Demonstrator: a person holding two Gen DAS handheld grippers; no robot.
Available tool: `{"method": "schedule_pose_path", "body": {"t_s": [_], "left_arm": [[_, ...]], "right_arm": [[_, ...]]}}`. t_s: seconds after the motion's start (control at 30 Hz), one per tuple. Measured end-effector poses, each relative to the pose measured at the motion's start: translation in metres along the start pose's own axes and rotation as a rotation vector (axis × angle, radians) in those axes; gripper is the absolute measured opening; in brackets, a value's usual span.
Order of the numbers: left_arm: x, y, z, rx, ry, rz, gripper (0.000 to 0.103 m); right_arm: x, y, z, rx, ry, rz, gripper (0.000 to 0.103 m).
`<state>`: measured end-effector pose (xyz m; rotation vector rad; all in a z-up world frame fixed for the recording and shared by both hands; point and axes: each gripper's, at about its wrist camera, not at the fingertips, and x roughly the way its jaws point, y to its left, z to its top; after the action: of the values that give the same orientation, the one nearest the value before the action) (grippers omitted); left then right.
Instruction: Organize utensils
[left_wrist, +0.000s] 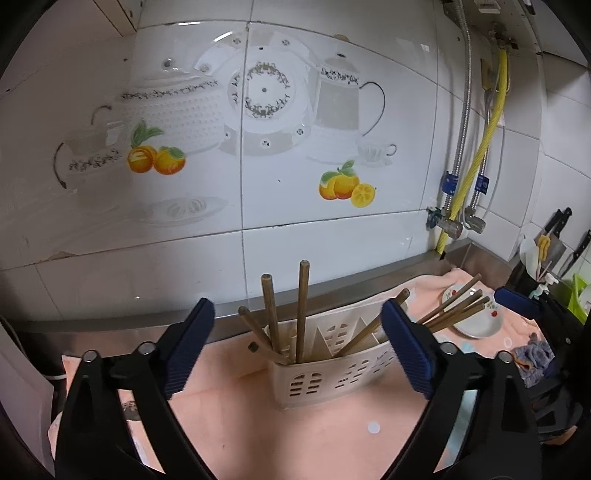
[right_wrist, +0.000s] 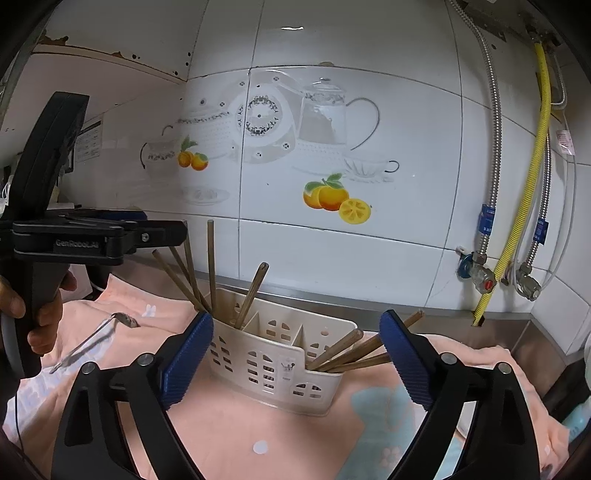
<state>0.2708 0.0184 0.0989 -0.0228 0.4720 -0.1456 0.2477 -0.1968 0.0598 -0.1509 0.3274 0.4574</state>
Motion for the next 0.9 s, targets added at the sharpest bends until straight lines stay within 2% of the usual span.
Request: {"method": "schedule_pose_path", "body": {"t_s": [0.13, 0.9], "left_arm": [[-0.009, 0.001, -0.003, 0.009, -0.02, 0.031, 0.098], [-0.063, -0.009, -0.03, 0.053, -0.092, 0.091, 0.098]], "right_arm": [[-0.005, 0.002, -0.002, -0.003, -0.002, 0.001, 0.092], [-0.033, 0.005, -0.019, 0.039, -0.001, 0.016, 0.094]]}}
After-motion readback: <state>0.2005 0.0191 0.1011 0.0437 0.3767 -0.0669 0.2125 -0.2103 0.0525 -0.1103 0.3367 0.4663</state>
